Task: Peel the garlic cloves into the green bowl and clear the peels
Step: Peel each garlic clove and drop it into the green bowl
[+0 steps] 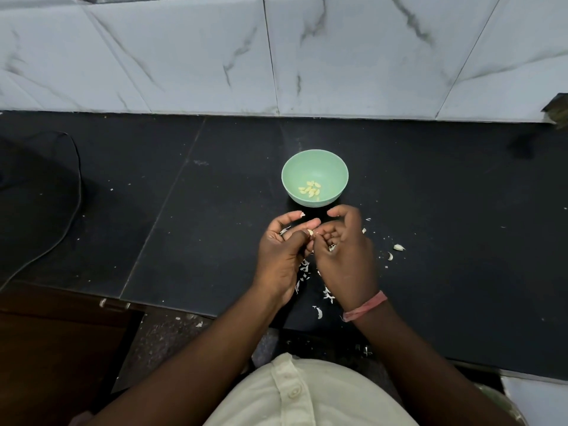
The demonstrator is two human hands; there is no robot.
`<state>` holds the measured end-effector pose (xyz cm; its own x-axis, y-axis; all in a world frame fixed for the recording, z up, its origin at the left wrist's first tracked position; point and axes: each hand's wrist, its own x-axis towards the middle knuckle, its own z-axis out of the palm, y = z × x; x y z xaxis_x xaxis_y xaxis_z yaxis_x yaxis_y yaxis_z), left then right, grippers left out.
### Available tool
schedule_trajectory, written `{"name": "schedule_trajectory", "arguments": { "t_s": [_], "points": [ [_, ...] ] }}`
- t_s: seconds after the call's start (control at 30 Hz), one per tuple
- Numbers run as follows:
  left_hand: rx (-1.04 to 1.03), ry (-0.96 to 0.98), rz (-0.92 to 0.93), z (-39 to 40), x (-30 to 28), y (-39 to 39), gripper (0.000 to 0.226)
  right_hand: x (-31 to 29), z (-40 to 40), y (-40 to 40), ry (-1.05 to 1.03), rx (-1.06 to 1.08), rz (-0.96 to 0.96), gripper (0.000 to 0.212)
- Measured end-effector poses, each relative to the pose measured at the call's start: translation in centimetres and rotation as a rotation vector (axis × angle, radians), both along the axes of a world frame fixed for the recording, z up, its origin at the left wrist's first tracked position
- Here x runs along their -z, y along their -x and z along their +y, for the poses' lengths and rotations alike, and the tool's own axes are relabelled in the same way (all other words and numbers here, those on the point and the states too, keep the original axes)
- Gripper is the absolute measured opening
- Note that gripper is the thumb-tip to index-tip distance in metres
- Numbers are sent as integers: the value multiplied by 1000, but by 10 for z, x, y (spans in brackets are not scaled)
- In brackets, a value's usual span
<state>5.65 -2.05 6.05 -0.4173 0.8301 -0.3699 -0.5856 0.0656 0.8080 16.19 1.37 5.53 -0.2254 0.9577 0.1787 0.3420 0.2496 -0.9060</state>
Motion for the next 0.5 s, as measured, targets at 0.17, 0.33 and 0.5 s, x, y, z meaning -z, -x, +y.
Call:
{"name": "schedule_trajectory", "arguments": {
  "t_s": [0.17,0.33,0.5],
  "points": [
    [22,-27,-9,0,2,-3,37,-4,5,-2,57,-22,23,34],
    [8,-37,-36,1,4,-4,36,3,6,1,67,29,26,35],
    [-86,15,-127,3,6,-4,30,9,4,4,163,119,159,35]
  ]
}}
